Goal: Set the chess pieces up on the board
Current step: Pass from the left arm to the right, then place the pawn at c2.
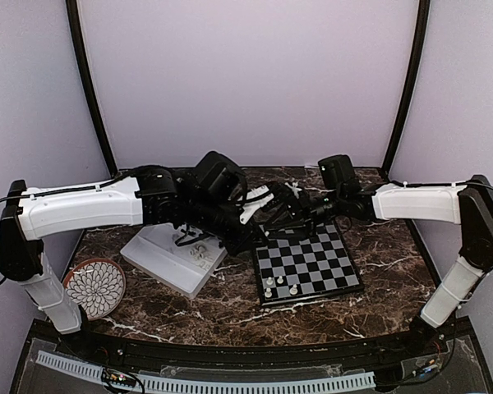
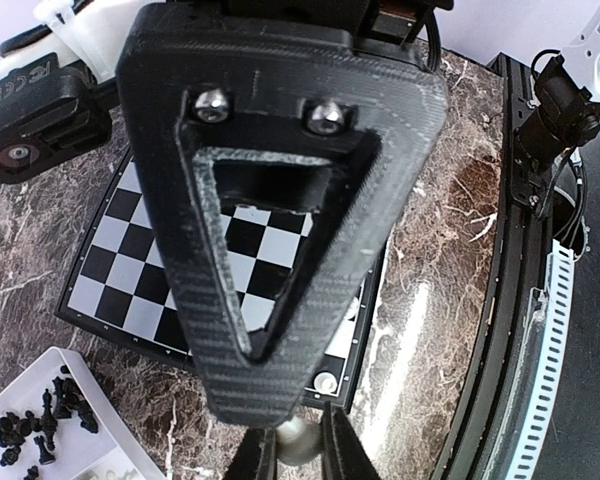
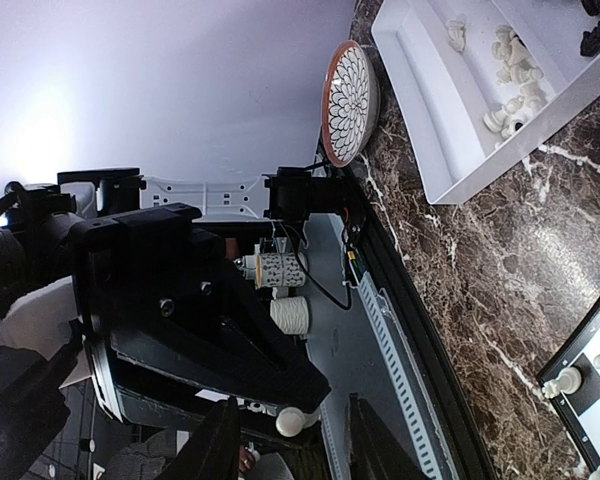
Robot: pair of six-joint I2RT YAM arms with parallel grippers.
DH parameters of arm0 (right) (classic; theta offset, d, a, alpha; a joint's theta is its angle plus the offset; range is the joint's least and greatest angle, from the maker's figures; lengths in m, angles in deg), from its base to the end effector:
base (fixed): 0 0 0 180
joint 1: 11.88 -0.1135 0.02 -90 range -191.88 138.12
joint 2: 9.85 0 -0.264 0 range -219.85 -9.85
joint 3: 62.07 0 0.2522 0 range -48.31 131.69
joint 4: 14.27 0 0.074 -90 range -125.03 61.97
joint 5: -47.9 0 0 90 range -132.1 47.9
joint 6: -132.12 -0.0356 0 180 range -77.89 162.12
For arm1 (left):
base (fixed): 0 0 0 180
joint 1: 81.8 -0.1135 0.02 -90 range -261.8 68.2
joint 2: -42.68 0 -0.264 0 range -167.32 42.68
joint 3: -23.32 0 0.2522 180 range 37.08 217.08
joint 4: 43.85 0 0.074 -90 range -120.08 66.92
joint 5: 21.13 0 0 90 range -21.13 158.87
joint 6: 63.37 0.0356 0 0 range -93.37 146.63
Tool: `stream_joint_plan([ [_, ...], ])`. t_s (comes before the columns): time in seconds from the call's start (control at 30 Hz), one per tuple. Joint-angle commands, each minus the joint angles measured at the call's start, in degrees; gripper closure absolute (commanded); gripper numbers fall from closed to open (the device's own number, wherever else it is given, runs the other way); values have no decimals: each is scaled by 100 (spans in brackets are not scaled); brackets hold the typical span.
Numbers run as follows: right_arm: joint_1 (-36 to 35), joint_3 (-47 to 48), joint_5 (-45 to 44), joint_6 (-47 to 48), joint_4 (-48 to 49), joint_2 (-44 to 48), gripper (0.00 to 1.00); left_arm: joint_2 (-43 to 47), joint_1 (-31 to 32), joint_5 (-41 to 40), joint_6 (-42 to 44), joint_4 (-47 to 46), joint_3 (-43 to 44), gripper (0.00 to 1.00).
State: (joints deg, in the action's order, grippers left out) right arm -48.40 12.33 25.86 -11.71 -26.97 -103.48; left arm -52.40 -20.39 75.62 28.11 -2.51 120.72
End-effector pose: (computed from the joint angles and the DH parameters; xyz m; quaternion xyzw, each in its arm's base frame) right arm 0.2608 0.2342 0.2477 0.1591 -0.7576 -0.6299 0.0629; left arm 0.1783 -0.3360 0.3178 0.4917 0.7555 -0.2606 0.3456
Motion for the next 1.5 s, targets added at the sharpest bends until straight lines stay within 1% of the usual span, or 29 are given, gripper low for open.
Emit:
stream_joint_plan([
  [0.0, -49, 125, 119, 100, 17, 97, 65, -12, 30, -107, 98, -11, 202, 85],
  [0.27, -81, 139, 130, 153, -14, 100, 70, -45, 29, -60, 65, -15, 240, 85],
  [0.4, -110, 163, 138, 161, -33, 89, 75, -61, 29, -56, 55, -3, 242, 85],
  [0.57, -122, 146, 121, 224, -83, 115, 84, -77, 29, -60, 26, 3, 242, 85],
  [0.63, -128, 171, 85, 334, -259, 135, 90, -87, 29, -110, -4, 9, 237, 84],
  [0.7, -128, 236, -26, 537, -524, 162, 95, -91, 29, -196, -57, 18, 214, 81],
  [0.77, -128, 311, -182, 791, -827, 192, 97, -91, 29, -339, -111, 49, 193, 71],
  [0.8, -128, 372, -297, 1040, -1052, 209, 98, -74, 29, -397, -116, 85, 172, 68],
  [0.83, -132, 447, -448, 1303, -1308, 219, 99, -51, 29, -486, -120, 105, 158, 61],
  [0.9, -131, 668, -920, 1931, -2049, 249, 100, 58, 29, -575, -274, 142, 69, 53],
  [0.97, -128, 784, -1434, 2388, -2550, 295, 100, 227, 29, -605, -353, 151, -67, 51],
  [1.07, -155, 847, -2569, 3024, -3153, 483, 100, 569, 29, -815, -515, 165, -364, 50],
  [1.13, -216, 799, -3507, 3285, -3402, 684, 100, 755, 29, -965, -643, 169, -552, 50],
  [1.23, -387, 635, -4889, 3609, -3677, 937, 100, 974, 28, -1257, -803, 145, -811, 50],
  [1.3, -594, 422, -5905, 3770, -3697, 1126, 100, 1041, 21, -1526, -927, 132, -891, 50],
  [1.33, -705, 277, -6288, 3843, -3689, 1214, 100, 1056, 16, -1720, -1019, 118, -897, 50],
  [1.4, -954, 17, -7044, 3953, -3626, 1397, 100, 1057, -13, -1851, -1128, 98, -892, 50],
  [1.47, -1189, -230, -7602, 4013, -3524, 1554, 100, 1032, -34, -1939, -1228, 99, -848, 50],
])
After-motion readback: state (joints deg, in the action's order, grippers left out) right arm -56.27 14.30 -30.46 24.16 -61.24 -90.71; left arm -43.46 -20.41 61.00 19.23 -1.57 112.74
